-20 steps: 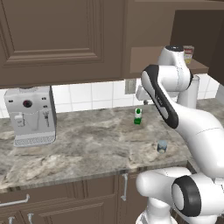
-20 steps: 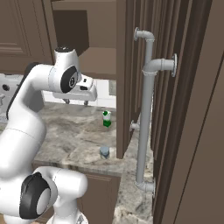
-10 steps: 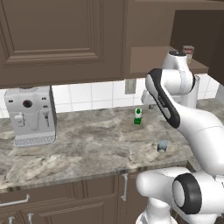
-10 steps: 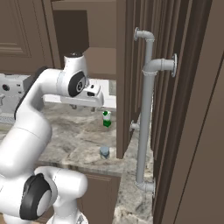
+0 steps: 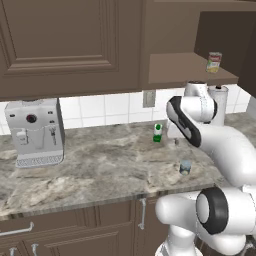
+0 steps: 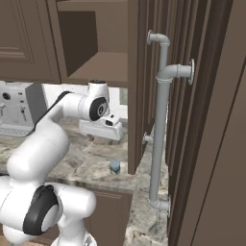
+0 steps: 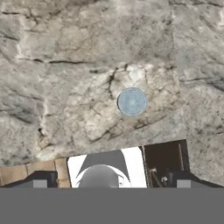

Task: Restock the canned food cabinet by taking the new fresh canned food from the counter and placing it in the cabinet. Then, take the old canned food from the cabinet and place it on the counter.

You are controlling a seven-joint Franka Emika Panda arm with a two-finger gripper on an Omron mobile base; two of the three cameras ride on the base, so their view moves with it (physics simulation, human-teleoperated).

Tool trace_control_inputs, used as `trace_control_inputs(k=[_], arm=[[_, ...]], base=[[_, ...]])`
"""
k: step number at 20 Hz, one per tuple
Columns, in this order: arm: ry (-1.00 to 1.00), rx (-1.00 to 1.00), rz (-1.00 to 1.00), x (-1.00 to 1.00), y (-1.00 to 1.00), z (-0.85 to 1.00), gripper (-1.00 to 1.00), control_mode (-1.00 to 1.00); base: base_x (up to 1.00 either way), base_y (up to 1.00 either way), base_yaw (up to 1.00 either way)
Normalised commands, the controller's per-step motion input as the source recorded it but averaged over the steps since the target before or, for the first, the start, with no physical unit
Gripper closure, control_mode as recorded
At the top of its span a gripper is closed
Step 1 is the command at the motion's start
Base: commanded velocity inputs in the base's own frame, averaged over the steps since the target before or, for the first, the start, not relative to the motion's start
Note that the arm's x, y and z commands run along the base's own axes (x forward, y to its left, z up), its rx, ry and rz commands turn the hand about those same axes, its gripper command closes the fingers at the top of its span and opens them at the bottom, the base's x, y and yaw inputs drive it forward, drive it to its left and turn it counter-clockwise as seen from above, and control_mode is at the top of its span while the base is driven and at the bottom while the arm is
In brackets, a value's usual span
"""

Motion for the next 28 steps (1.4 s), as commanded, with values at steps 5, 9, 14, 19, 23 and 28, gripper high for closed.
trace_control_inputs(k=[5, 9, 14, 19, 23, 28], arm=[[0.25, 0.00, -0.13, -0.05, -0.43, -0.76, -1.00, -1.00], [0.18, 0.00, -0.10, -0.16, -0.41, -0.54, -1.00, -1.00], [0.05, 0.02, -0.05, -0.04, -0.15, -0.28, -1.00, -1.00], [-0.01, 0.02, 0.00, 0.00, 0.00, -0.33, -1.00, -1.00], [-0.07, 0.00, 0.00, 0.00, 0.08, -0.29, -1.00, -1.00], [-0.08, 0.00, 0.00, 0.00, 0.05, -0.18, -1.00, -1.00]], base=[[0.00, 0.00, 0.00], [0.00, 0.00, 0.00], [0.00, 0.00, 0.00], [0.00, 0.00, 0.00], [0.00, 0.00, 0.00], [0.00, 0.00, 0.00]])
